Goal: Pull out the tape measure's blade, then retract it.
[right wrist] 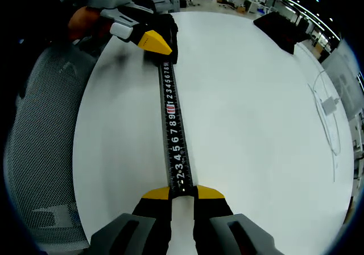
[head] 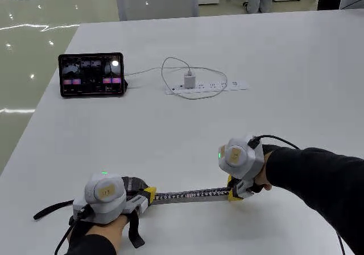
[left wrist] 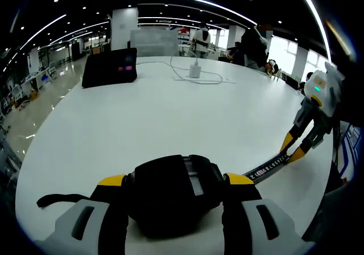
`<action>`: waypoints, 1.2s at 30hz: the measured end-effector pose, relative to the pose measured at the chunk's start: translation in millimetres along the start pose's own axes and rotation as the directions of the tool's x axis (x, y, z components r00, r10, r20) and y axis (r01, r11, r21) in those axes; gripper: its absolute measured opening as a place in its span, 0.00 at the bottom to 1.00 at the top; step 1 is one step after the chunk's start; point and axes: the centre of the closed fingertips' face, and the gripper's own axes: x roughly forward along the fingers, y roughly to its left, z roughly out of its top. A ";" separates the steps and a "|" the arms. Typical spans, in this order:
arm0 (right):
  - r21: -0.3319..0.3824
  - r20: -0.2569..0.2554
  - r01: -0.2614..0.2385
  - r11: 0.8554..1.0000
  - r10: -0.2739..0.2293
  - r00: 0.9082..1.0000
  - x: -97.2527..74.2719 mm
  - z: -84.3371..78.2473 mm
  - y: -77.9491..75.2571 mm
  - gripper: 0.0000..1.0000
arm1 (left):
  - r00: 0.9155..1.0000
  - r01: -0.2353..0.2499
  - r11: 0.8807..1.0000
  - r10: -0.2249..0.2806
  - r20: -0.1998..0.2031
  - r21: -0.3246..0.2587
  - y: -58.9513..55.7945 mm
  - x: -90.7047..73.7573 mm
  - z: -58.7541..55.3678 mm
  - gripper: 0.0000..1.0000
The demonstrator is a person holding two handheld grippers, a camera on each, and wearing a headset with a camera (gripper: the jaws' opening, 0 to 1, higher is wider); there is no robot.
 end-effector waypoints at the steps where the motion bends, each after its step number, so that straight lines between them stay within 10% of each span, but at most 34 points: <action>1: 0.001 0.002 -0.001 1.000 0.001 1.000 0.1 0.3 -0.1 0.10 | 1.000 0.000 1.000 0.000 0.000 0.000 -0.1 -0.2 0.0 0.62; 36: -0.003 -0.010 -0.005 1.000 0.005 1.000 5.8 14.3 1.5 0.10 | 1.000 0.004 1.000 -0.004 -0.005 -0.005 0.2 0.2 -0.3 0.62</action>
